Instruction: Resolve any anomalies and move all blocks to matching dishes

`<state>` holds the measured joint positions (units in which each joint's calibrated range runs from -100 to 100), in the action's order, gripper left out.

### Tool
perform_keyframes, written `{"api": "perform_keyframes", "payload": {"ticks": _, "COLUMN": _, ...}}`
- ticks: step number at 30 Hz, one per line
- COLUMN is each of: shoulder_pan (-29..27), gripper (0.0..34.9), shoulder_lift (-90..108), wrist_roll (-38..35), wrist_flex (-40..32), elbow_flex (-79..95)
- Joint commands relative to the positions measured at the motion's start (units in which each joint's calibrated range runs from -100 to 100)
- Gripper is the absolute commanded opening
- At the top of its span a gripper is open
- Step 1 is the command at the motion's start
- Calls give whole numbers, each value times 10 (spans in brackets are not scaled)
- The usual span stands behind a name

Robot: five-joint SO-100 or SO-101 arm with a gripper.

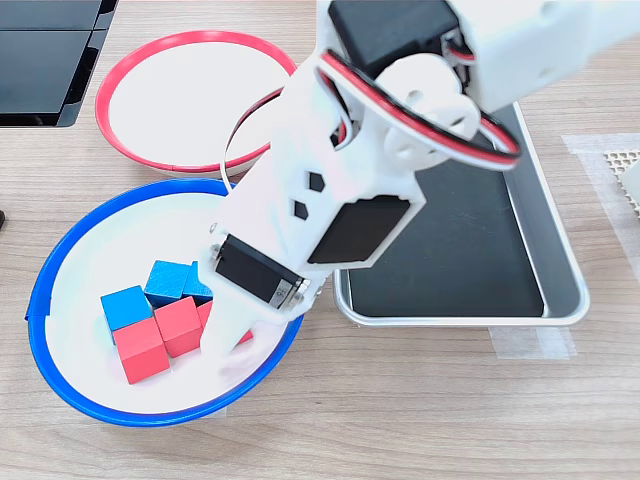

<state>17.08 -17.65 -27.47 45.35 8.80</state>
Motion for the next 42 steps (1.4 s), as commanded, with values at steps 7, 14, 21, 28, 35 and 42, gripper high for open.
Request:
{"api": "perform_keyframes", "payload": {"ticks": 7, "shoulder_pan": -5, "gripper": 171, "shoulder_lift": 9, "wrist_roll": -42, "wrist_flex": -9, "elbow_flex": -8}}
{"api": "perform_keyframes", "payload": {"ticks": 14, "shoulder_pan": -20, "gripper": 166, "shoulder_lift": 5, "wrist_roll": -100, "wrist_flex": -21, "elbow_flex": -9}}
{"api": "perform_keyframes", "payload": {"ticks": 21, "shoulder_pan": -28, "gripper": 170, "shoulder_lift": 5, "wrist_roll": -132, "wrist_flex": -42, "elbow_flex": -2}}
{"api": "perform_keyframes", "payload": {"ticks": 28, "shoulder_pan": -11, "gripper": 175, "shoulder_lift": 11, "wrist_roll": -140, "wrist_flex": -35, "elbow_flex": 16}}
{"api": "perform_keyframes", "payload": {"ticks": 35, "shoulder_pan": -4, "gripper": 130, "shoulder_lift": 11, "wrist_roll": -147, "wrist_flex": -40, "elbow_flex": 21}}
{"api": "perform_keyframes", "payload": {"ticks": 42, "shoulder_pan": -8, "gripper": 3, "shoulder_lift": 9, "wrist_roll": -149, "wrist_flex": -49, "elbow_flex": 16}}
